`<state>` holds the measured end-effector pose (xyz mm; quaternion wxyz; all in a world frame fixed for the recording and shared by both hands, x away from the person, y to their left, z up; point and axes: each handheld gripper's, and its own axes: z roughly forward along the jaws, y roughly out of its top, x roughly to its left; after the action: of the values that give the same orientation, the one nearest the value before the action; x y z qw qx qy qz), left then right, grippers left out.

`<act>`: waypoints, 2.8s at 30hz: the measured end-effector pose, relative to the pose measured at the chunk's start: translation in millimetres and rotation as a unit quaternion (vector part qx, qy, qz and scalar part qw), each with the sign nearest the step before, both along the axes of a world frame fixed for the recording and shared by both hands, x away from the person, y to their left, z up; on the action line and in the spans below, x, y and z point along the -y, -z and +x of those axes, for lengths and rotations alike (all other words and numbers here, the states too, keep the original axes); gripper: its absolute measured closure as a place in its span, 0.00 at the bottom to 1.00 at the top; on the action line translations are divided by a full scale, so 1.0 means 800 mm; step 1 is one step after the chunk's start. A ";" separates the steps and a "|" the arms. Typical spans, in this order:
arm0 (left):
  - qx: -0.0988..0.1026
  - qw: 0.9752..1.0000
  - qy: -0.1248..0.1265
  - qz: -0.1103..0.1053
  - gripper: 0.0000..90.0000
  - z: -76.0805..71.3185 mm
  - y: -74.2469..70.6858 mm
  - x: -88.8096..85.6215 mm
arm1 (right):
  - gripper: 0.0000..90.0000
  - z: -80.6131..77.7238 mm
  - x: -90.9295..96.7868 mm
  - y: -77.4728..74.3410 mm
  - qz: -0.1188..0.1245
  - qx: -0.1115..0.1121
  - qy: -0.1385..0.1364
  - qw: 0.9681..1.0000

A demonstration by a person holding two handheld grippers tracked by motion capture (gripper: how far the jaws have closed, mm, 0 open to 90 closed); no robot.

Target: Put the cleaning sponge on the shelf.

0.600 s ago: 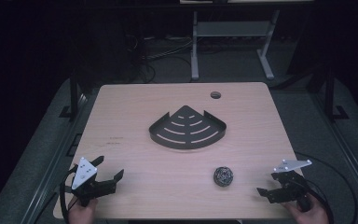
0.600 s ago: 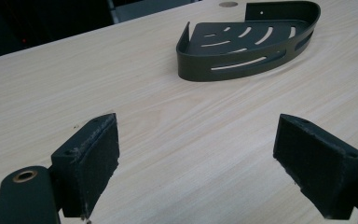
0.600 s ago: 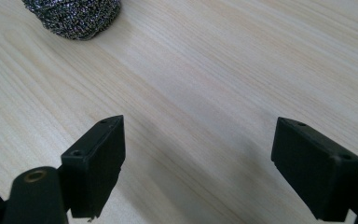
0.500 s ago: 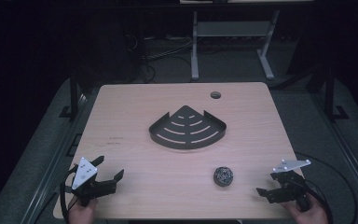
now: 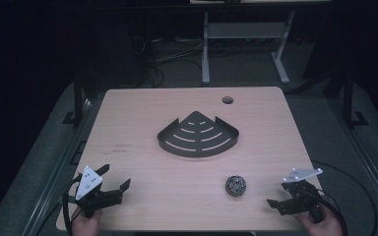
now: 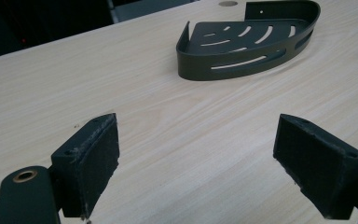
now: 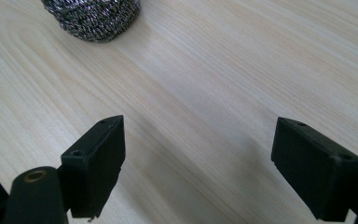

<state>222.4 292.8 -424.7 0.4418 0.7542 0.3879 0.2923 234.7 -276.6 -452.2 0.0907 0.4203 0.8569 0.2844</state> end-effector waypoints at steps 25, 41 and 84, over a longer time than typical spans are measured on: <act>-0.001 1.000 0.001 0.003 0.15 0.000 0.001 0.002 | 0.19 0.000 -0.031 -0.001 -0.007 -0.002 -0.043 0.999; 0.000 1.000 0.000 0.001 0.15 0.000 0.000 0.002 | 0.19 -0.001 -0.052 0.000 -0.023 -0.003 -0.067 0.998; 0.002 1.000 -0.004 -0.001 0.15 0.000 -0.001 0.000 | 0.19 0.033 -0.122 -0.021 -0.063 -0.003 -0.147 0.987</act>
<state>222.3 293.0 -424.2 0.4422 0.7518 0.3901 0.2951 261.3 -179.0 -435.1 0.0712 0.2842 0.9257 0.2392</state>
